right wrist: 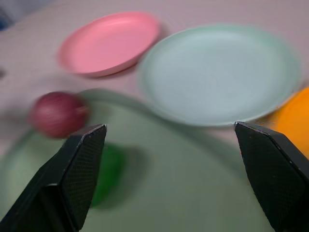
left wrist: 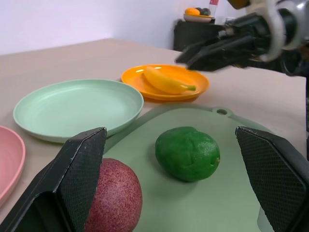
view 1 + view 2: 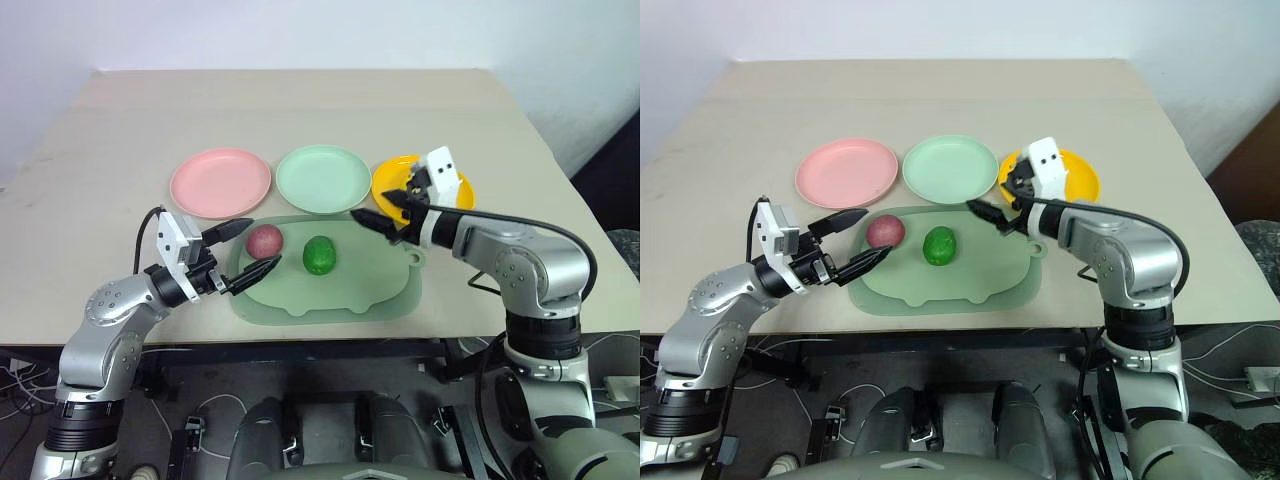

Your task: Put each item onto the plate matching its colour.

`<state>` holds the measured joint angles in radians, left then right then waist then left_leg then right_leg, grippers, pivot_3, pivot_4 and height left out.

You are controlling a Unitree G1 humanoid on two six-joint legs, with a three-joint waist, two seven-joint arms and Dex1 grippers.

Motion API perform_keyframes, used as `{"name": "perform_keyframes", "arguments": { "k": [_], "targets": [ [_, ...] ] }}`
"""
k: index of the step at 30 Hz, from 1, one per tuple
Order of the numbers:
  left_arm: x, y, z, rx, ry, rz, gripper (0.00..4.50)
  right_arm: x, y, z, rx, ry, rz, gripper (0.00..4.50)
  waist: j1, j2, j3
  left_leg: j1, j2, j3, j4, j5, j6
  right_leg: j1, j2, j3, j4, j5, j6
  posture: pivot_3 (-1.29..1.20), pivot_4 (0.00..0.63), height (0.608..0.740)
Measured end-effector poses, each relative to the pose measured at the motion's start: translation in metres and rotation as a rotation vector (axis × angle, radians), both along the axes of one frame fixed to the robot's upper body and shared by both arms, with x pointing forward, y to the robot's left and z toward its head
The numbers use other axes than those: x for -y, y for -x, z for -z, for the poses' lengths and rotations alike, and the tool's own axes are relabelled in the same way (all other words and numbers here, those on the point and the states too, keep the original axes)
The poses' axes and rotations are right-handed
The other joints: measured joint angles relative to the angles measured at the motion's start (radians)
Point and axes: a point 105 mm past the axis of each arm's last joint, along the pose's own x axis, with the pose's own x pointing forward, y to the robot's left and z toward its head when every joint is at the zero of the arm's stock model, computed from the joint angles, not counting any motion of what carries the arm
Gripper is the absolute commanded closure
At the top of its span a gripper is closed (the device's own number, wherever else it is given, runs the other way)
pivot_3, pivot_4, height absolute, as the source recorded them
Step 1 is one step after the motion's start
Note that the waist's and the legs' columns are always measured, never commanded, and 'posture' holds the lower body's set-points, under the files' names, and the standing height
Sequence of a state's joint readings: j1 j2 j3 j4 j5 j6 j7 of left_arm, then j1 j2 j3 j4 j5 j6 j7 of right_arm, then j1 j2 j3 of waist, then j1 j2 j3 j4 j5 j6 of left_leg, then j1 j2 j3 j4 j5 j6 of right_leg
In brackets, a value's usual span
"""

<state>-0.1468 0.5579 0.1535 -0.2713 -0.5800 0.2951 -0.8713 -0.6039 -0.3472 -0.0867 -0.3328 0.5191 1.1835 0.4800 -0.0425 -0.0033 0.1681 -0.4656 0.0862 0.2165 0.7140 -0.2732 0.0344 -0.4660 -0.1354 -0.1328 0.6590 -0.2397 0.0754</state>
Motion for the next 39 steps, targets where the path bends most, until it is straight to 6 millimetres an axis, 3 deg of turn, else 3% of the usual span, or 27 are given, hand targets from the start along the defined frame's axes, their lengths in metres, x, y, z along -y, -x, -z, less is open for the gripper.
{"name": "perform_keyframes", "arguments": {
  "k": [4, 9, 20, 26, 28, 31, 36, 39],
  "targets": [
    [-0.002, 0.002, 0.004, -0.017, -0.003, -0.007, 0.00, -0.023, 0.015, 0.011, -0.040, -0.025, -0.063, 0.02, -0.002, 0.000, 0.000, 0.000, 0.000, 0.000, 0.000, 0.000, 0.000, 0.000, 0.000, 0.000, 0.000, 0.000, 0.000, 0.00, 0.150, 0.695],
    [-0.005, 0.001, 0.004, -0.014, -0.002, -0.010, 0.00, -0.048, 0.014, 0.037, -0.129, -0.002, -0.098, 0.02, -0.001, 0.000, 0.000, 0.000, 0.000, 0.001, 0.000, 0.000, 0.000, 0.000, 0.000, 0.000, 0.000, 0.000, 0.000, 0.00, 0.150, 0.695],
    [-0.010, 0.002, 0.010, -0.011, 0.005, -0.016, 0.00, -0.051, -0.003, 0.058, -0.200, 0.026, -0.049, 0.02, -0.002, 0.000, 0.000, -0.001, 0.000, 0.001, 0.000, 0.000, 0.000, -0.002, 0.001, 0.000, 0.000, 0.000, 0.000, 0.00, 0.150, 0.695],
    [-0.013, 0.004, 0.013, -0.016, 0.004, -0.028, 0.00, -0.053, -0.005, 0.059, -0.185, 0.038, -0.050, 1.81, -0.001, 0.000, 0.000, -0.001, 0.000, 0.001, 0.000, 0.000, 0.000, -0.002, 0.000, 0.000, 0.000, 0.000, 0.000, 0.00, 0.150, 0.695],
    [-0.014, 0.004, 0.012, -0.013, 0.004, -0.031, 0.00, -0.053, -0.005, 0.058, -0.179, 0.038, -0.049, 1.84, -0.002, 0.000, 0.000, -0.002, 0.000, 0.001, 0.000, 0.000, 0.000, -0.002, 0.000, 0.000, 0.000, 0.000, 0.000, 0.00, 0.150, 0.695],
    [-0.015, 0.003, 0.012, -0.012, 0.005, -0.041, 0.00, -0.053, -0.005, 0.050, -0.162, 0.019, -0.064, 1.84, -0.002, 0.000, 0.000, -0.004, 0.000, 0.001, 0.000, 0.000, -0.001, -0.005, 0.000, 0.000, 0.001, 0.000, 0.000, 0.00, 0.150, 0.695],
    [-0.015, 0.003, 0.009, -0.003, 0.000, -0.058, 0.00, -0.058, -0.015, -0.004, -0.010, -0.037, -0.111, 1.84, -0.004, 0.000, 0.000, -0.009, -0.001, 0.002, 0.002, 0.000, -0.001, -0.011, 0.001, 0.001, 0.004, 0.000, 0.000, 0.00, 0.150, 0.695],
    [-0.014, 0.003, 0.006, 0.000, -0.004, -0.068, 0.00, -0.062, -0.034, -0.022, 0.046, -0.035, -0.091, 1.84, -0.005, 0.000, 0.000, -0.009, -0.001, 0.003, 0.002, 0.000, -0.001, -0.011, 0.001, 0.001, 0.004, 0.000, 0.000, 0.00, 0.150, 0.695]
  ]
}}
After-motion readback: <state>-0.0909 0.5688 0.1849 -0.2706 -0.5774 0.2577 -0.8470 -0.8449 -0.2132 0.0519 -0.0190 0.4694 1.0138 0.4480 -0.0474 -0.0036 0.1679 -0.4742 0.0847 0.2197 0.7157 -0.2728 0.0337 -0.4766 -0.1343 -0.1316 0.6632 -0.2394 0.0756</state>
